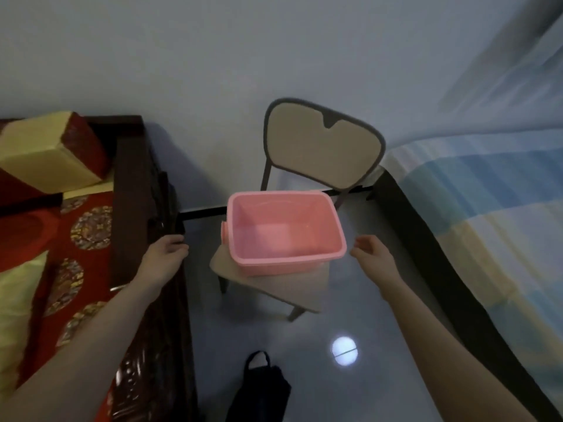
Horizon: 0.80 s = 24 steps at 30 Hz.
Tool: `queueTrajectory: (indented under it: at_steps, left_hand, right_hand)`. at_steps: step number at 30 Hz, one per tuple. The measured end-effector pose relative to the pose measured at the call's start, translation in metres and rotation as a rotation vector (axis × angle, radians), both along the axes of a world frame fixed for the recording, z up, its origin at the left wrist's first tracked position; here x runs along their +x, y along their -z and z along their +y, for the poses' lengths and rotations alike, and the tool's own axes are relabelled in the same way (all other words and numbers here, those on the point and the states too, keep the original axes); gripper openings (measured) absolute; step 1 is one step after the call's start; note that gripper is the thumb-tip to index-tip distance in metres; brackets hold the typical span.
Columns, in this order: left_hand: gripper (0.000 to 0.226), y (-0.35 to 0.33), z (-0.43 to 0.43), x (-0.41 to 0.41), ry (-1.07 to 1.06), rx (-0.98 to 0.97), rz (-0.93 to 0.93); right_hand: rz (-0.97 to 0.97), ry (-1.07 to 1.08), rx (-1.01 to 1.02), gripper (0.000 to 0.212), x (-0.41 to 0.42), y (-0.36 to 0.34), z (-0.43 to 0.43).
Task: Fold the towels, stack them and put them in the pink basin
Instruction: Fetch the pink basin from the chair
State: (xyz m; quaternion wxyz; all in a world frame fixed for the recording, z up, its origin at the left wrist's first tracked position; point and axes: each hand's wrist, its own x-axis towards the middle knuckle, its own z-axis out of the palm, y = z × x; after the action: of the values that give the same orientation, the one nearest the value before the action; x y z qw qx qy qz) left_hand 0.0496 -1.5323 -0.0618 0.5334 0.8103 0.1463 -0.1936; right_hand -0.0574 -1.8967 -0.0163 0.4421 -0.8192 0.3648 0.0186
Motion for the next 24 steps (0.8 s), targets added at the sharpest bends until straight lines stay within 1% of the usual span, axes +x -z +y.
queueTrajectory:
  at_steps: [5,9,10,13,16,17,19,22,24]
  left_hand:
    - [0.040,0.054,-0.057,0.064,-0.042,0.039,0.064]
    - [0.042,0.097,-0.106,0.110,-0.022,0.083,0.115]
    - [0.040,0.106,-0.115,0.118,-0.024,0.092,0.136]
    - [0.023,0.134,-0.130,0.140,-0.090,0.146,0.179]
    - [0.038,0.151,-0.133,0.149,-0.138,0.173,0.238]
    - [0.039,0.157,-0.136,0.152,-0.155,0.161,0.250]
    - [0.036,0.165,-0.140,0.154,-0.192,0.137,0.246]
    - [0.031,0.170,-0.139,0.154,-0.243,0.072,0.248]
    - [0.030,0.172,-0.135,0.155,-0.254,0.026,0.279]
  right_hand:
    - [0.102,-0.063,-0.001,0.037,0.076,0.052,-0.052]
    - [0.181,-0.053,-0.006,0.039,0.134,0.096,-0.097]
    - [0.189,-0.035,-0.003,0.039,0.146,0.107,-0.107]
    - [0.225,0.019,0.038,0.036,0.184,0.143,-0.134]
    - [0.264,0.086,0.131,0.020,0.205,0.168,-0.150]
    - [0.278,0.104,0.180,0.014,0.212,0.176,-0.155]
    - [0.301,0.137,0.281,0.014,0.218,0.186,-0.159]
    - [0.308,0.114,0.427,0.016,0.222,0.189,-0.161]
    - [0.312,0.090,0.483,0.016,0.222,0.192,-0.166]
